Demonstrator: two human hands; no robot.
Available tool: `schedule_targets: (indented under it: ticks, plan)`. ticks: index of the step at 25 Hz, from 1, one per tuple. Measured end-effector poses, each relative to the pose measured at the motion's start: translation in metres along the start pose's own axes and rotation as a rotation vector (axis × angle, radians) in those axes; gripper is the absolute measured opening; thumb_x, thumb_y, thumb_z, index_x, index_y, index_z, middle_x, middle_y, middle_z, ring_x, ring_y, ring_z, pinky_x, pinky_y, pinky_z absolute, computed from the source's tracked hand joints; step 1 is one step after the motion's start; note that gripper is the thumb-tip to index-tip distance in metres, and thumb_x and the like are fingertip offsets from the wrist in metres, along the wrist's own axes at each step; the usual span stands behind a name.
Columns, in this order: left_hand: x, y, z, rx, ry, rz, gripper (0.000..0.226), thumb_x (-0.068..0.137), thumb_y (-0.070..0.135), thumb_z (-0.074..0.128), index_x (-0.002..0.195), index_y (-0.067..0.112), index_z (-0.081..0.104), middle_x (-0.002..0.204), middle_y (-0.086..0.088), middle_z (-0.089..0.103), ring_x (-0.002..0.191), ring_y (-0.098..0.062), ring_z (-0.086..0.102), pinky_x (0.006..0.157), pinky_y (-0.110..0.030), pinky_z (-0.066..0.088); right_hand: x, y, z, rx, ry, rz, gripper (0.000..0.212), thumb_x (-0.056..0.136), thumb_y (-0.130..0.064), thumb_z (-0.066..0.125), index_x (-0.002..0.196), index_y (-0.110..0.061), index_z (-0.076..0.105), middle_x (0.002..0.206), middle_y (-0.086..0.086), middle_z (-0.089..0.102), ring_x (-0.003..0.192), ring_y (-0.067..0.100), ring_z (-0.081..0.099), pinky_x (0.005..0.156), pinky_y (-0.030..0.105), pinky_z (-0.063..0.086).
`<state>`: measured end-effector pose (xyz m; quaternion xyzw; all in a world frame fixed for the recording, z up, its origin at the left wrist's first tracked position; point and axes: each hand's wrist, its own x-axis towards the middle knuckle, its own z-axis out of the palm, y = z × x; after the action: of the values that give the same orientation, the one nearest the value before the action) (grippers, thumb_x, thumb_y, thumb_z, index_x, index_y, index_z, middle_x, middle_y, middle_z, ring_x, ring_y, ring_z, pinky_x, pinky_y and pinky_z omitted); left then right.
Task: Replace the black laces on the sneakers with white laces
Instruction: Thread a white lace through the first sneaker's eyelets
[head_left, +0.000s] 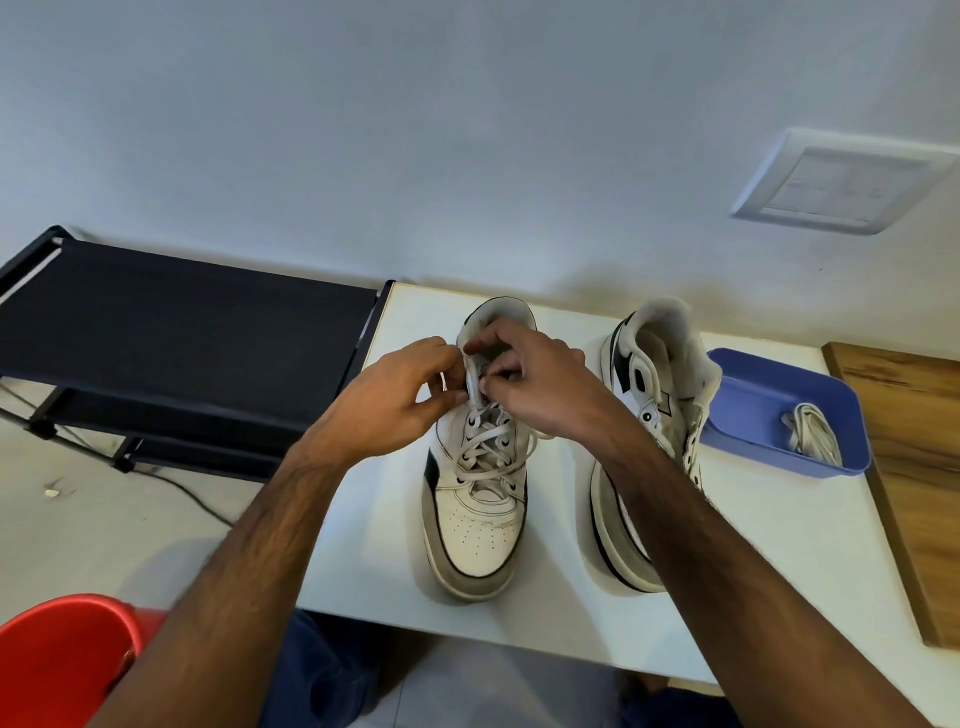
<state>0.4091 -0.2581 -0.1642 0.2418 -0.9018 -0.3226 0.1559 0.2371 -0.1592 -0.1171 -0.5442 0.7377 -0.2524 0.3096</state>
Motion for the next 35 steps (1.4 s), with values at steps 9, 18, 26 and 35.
schedule_targets:
  ticks: [9,18,26,35]
  plan:
    - [-0.003,0.004,-0.009,-0.556,0.126,-0.121,0.009,0.088,-0.002,0.042,0.079,0.0,0.044,0.097,-0.009,0.073,0.081,-0.029,0.072,0.063,-0.039,0.049,-0.001,0.003,0.004,-0.004,-0.026,-0.004,0.032,0.088,-0.022,0.066,0.113,-0.04,0.058,0.091,-0.017,0.073,0.094,-0.002,0.061,0.085,0.036,0.02]
    - [-0.002,0.001,-0.009,-0.39,0.083,-0.202,0.015,0.102,0.032,0.057,0.094,0.021,0.053,0.065,-0.01,0.055,0.058,-0.019,0.05,0.059,-0.036,0.045,-0.003,0.012,0.002,0.001,-0.039,-0.044,0.036,0.091,-0.024,0.067,0.121,-0.042,0.059,0.095,-0.017,0.07,0.095,-0.002,0.062,0.092,0.04,0.027]
    - [0.005,0.004,-0.001,-0.03,-0.122,-0.107,0.032,0.1,0.033,0.06,0.081,0.008,0.055,0.074,0.006,0.047,0.065,-0.01,0.042,0.063,-0.024,0.033,-0.006,0.018,0.007,-0.017,0.026,-0.103,0.028,0.096,-0.037,0.065,0.121,-0.047,0.058,0.095,-0.017,0.065,0.101,0.0,0.054,0.096,0.038,0.025]
    - [-0.001,0.009,-0.029,-1.59,0.708,-0.161,0.034,0.097,0.022,0.055,0.064,0.017,0.047,0.065,0.003,0.045,0.069,-0.015,0.051,0.076,-0.035,0.053,-0.004,0.014,0.008,0.03,0.013,-0.054,0.025,0.096,-0.027,0.062,0.116,-0.042,0.061,0.084,-0.021,0.068,0.09,-0.005,0.058,0.091,0.036,0.021]
